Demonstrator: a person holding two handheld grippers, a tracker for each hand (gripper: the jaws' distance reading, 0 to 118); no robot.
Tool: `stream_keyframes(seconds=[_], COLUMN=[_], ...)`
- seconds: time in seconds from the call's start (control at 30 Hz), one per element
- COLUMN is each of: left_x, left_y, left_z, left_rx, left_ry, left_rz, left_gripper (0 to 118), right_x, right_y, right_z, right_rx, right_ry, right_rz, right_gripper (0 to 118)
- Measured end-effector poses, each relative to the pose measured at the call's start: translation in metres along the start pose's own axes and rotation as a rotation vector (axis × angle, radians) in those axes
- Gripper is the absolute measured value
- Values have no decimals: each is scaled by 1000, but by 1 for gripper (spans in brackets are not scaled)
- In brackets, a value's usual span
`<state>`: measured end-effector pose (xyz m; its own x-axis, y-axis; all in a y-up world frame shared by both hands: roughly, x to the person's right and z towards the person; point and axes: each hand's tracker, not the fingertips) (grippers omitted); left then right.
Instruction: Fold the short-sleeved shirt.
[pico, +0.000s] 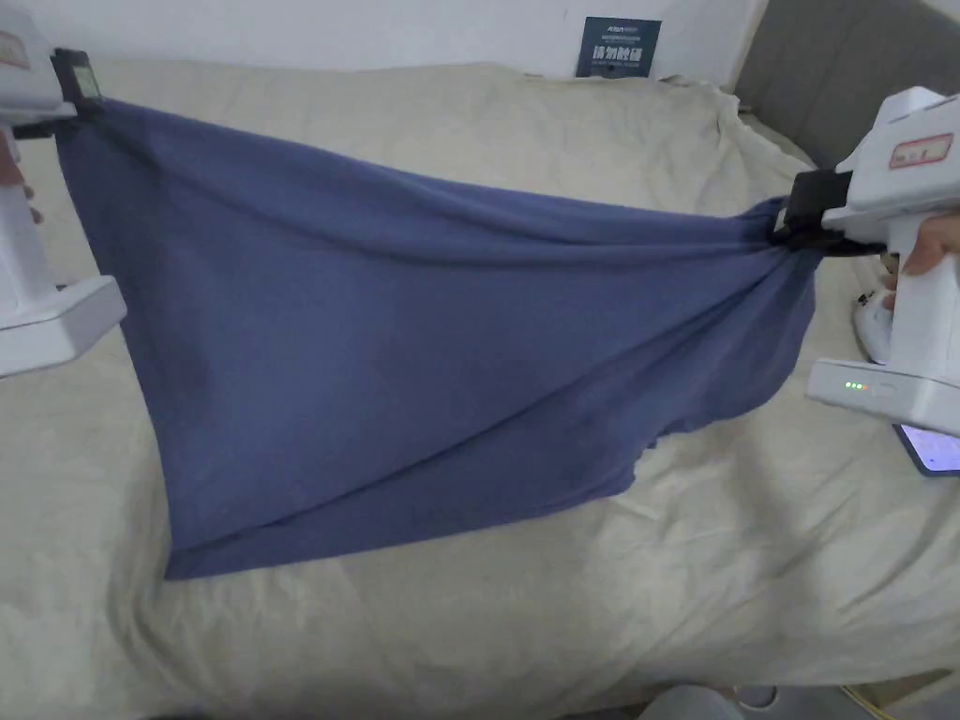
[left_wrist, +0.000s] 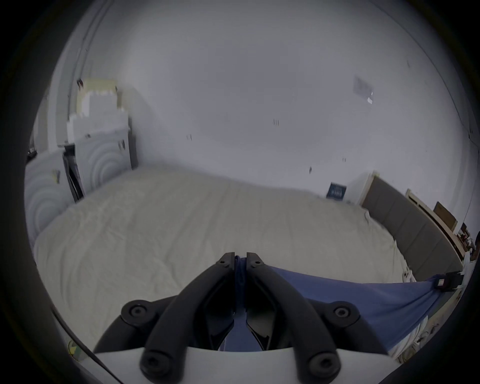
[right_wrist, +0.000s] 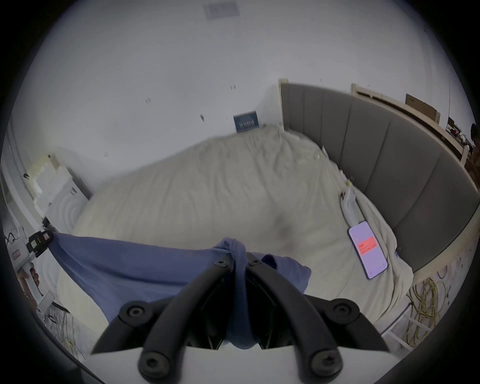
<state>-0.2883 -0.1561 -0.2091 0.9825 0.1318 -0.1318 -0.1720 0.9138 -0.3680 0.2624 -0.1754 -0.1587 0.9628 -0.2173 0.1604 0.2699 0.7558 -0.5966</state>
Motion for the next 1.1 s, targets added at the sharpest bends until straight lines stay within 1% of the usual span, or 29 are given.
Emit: stream_keyframes(seconds=[0.17, 0.23, 0.33, 0.43, 0.53, 0.57, 0.67, 0.83, 0.9, 1.07, 1.1], left_x=[-10, -8, -10, -9, -6, -5, 0, 7, 10, 17, 19], left_y=[37, 52, 75, 99, 117, 123, 138, 164, 175, 198, 203], left_z=[56, 77, 95, 110, 115, 114, 103, 56, 28, -38, -54], left_rx=[127, 179, 226, 263, 278, 280, 278, 275, 265, 259, 262], left_ry=[29, 48, 66, 89, 110, 118, 161, 232, 254, 297, 309], left_rz=[15, 11, 0, -12, -22, -26, -43, -80, -98, -106, -110], left_gripper=[3, 3, 3, 3, 3, 3, 3, 3, 3, 3, 3], right_x=[-13, -21, -34, -51, -65, -65, -80, -109, -119, -139, -137], right_y=[32, 46, 63, 78, 95, 106, 121, 148, 162, 201, 218], right_z=[57, 79, 106, 129, 135, 129, 122, 91, 69, 4, -20], right_rx=[114, 153, 203, 236, 245, 246, 248, 244, 240, 232, 233], right_ry=[86, 122, 130, 137, 129, 112, 83, 33, 9, -7, -14], right_rz=[-31, -32, 9, 26, 47, 65, 95, 100, 98, 65, 64], right_gripper=[3, 3, 3, 3, 3, 3, 3, 3, 3, 3, 3])
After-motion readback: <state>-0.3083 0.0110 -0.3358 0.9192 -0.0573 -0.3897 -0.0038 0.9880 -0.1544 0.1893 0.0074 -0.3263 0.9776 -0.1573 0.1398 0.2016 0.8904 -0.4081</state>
